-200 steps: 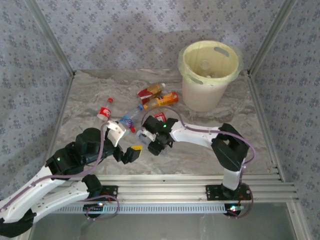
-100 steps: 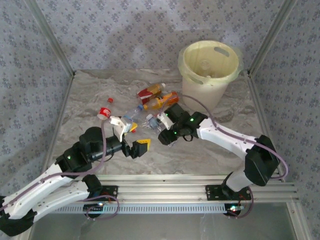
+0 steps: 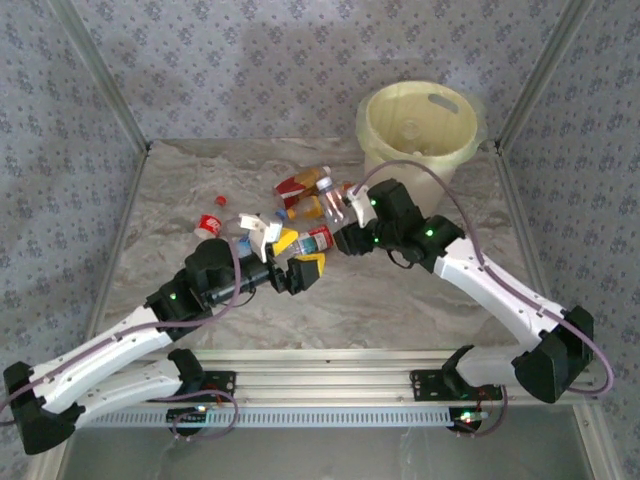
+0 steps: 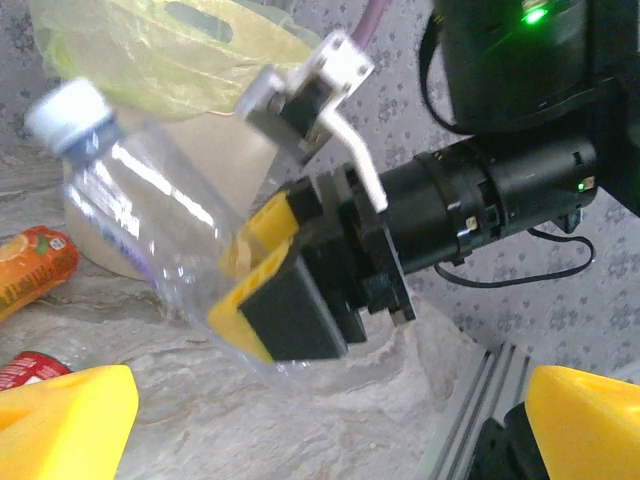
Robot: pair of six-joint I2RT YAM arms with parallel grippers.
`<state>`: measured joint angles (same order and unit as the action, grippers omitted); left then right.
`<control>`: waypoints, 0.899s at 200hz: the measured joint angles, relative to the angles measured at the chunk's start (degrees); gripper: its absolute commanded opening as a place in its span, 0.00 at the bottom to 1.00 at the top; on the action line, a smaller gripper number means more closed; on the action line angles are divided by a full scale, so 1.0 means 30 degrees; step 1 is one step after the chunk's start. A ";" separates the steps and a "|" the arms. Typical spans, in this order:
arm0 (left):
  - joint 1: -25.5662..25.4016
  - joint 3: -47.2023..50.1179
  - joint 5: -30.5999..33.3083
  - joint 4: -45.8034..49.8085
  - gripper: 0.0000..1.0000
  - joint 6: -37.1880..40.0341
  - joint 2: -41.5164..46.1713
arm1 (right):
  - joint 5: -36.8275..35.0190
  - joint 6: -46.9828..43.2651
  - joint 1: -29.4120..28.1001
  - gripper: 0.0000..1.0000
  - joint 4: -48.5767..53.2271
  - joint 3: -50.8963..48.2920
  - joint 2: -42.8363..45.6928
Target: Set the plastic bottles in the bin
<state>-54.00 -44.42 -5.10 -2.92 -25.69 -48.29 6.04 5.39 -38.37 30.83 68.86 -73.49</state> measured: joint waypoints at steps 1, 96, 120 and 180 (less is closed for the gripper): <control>0.0000 0.0000 0.0000 -0.0015 1.00 -0.0015 -0.0022 | -0.0022 0.0000 0.0051 0.54 0.0000 0.0051 0.0015; 0.0000 -0.3512 0.0532 -0.0991 1.00 -0.3672 -0.3104 | -0.0080 0.0036 0.3636 0.54 -0.0656 0.5457 -0.0561; 0.0000 -0.4065 0.0765 -0.0969 1.00 -0.4379 -0.3592 | -0.0233 0.0036 0.4714 0.54 -0.0627 0.7125 -0.1450; 0.0000 -0.4255 0.1173 -0.0947 1.00 -0.5136 -0.4014 | -0.0408 0.0044 0.7745 0.54 -0.0197 1.1482 -0.4590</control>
<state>-54.00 -57.19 -1.58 -5.76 -41.10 -60.34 4.82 5.52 -15.14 30.24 103.31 -87.26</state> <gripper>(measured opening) 0.995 0.538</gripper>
